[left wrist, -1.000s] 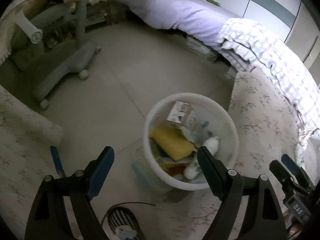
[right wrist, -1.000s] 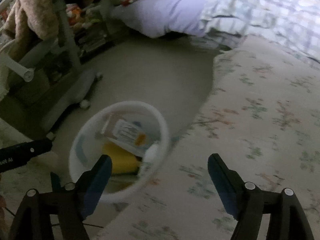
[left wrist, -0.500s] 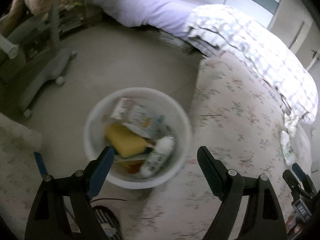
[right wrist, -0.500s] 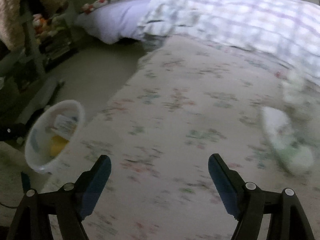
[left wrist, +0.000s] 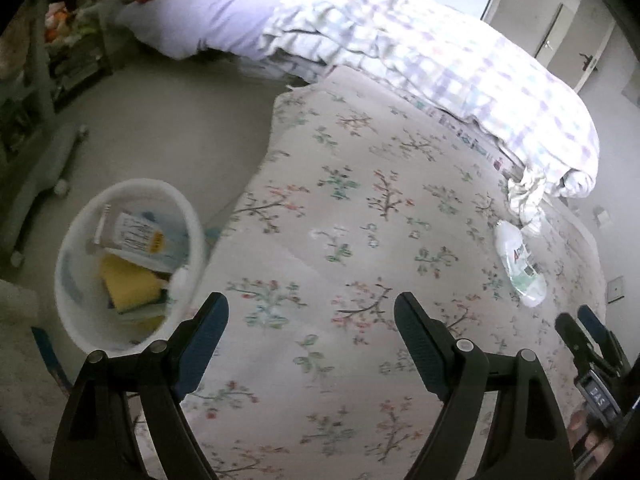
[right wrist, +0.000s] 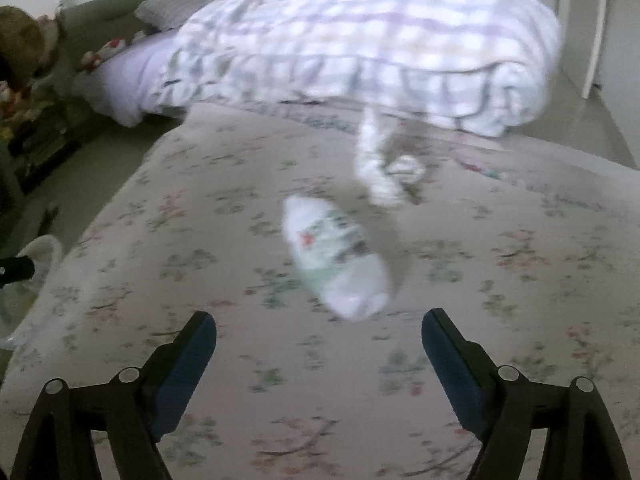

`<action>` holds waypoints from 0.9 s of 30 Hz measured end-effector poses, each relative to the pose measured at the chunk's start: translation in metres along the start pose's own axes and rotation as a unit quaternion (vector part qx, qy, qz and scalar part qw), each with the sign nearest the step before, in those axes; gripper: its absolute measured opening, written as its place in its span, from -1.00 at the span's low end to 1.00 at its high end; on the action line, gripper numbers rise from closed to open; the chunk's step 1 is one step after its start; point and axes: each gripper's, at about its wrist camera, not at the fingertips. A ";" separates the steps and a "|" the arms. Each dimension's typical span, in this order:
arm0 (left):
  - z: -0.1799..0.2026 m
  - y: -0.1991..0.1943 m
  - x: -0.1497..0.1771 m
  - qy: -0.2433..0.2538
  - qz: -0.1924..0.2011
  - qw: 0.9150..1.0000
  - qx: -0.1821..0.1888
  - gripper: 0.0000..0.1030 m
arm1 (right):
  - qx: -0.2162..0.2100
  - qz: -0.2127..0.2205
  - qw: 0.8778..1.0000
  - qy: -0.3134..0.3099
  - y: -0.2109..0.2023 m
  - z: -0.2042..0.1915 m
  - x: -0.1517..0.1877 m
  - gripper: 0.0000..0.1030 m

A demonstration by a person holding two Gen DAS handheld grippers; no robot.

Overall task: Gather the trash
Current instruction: 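Move both grippers back to the second bottle and tissue on the bed, then grasp the white AD bottle with the right gripper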

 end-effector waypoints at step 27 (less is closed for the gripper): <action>-0.001 0.010 -0.016 0.002 -0.009 1.000 0.018 0.69 | 0.040 -0.054 0.993 -0.094 0.102 -0.049 -0.031 0.28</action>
Point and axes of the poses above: each gripper's, at about its wrist camera, not at the fingertips, and y roughly the way its jaws point, z to its right, x to its underside, and after that the axes turned 12 degrees about x, right-handed
